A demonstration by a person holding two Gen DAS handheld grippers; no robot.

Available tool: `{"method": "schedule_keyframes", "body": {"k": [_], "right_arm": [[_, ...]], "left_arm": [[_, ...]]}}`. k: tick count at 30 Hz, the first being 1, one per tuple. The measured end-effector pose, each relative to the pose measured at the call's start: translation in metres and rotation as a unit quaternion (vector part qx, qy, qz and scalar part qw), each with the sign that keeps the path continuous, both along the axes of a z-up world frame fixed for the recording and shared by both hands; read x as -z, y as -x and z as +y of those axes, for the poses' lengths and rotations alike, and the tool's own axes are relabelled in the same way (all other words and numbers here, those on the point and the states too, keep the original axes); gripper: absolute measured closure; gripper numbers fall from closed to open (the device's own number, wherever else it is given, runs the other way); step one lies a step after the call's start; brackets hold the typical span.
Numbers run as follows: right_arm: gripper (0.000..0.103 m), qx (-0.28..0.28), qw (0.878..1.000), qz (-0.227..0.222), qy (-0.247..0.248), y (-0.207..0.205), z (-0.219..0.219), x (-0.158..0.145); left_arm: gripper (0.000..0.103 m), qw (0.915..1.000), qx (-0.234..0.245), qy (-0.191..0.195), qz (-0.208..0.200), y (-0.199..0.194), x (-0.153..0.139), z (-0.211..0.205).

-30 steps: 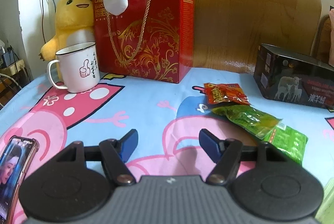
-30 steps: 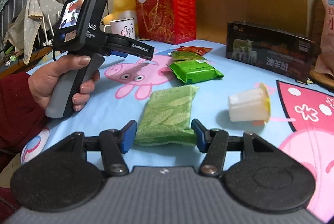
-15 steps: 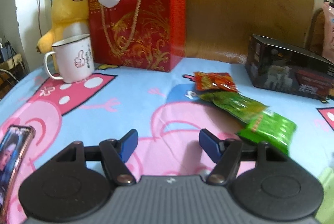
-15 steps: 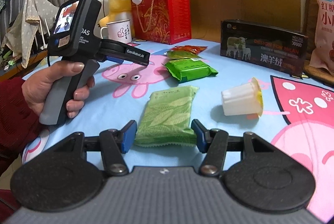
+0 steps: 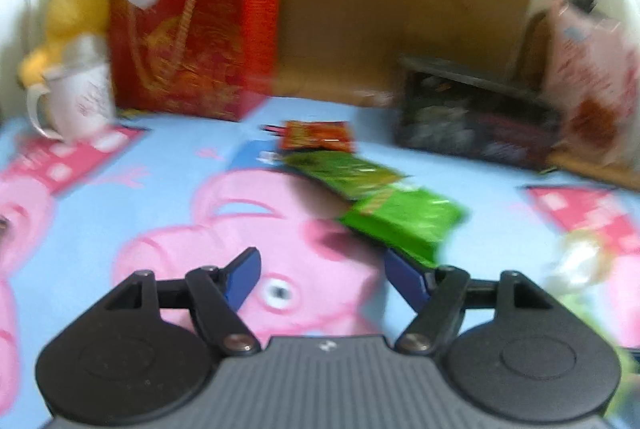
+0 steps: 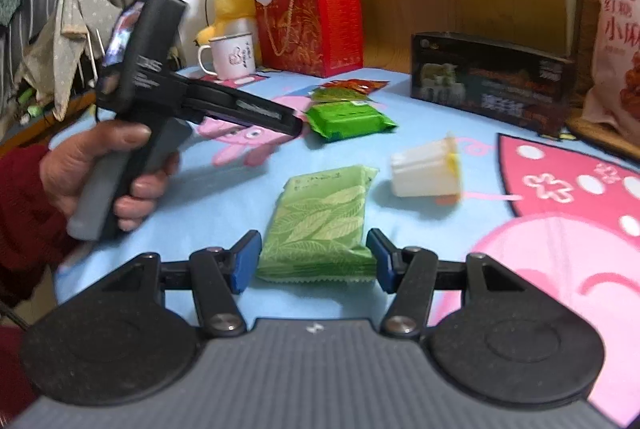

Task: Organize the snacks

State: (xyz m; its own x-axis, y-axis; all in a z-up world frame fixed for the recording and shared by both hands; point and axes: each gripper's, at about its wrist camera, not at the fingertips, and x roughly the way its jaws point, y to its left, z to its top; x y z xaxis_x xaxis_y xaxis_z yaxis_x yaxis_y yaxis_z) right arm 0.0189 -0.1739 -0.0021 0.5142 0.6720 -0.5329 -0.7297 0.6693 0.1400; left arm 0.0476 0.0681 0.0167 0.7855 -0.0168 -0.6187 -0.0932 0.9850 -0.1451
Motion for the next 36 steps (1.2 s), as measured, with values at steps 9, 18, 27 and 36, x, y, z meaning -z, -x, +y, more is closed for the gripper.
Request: {"method": "schedule_keyframes", "body": {"k": [9,18,27,36], "right_arm": [[0.028,0.108,0.994,-0.002,0.008,-0.01,-0.06,0.002],[0.04,0.021,1.0,0.001,-0.008,-0.013,-0.044,-0.002],[0.067,-0.048,0.997,0.028,-0.046,-0.02,-0.02,-0.018],[0.067,0.009,0.992,-0.037,-0.116,-0.112,-0.013,-0.084]], "left_arm": [[0.027,0.9834,0.135,0.122,-0.007,0.014,-0.016,-0.019],[0.056,0.9633,0.195,0.173,0.064,0.031,-0.009,-0.044],[0.067,0.9662,0.196,0.165,0.028,0.043,-0.048,-0.031],[0.067,0.975,0.18,0.1,-0.084,-0.077,-0.119,-0.052]]}}
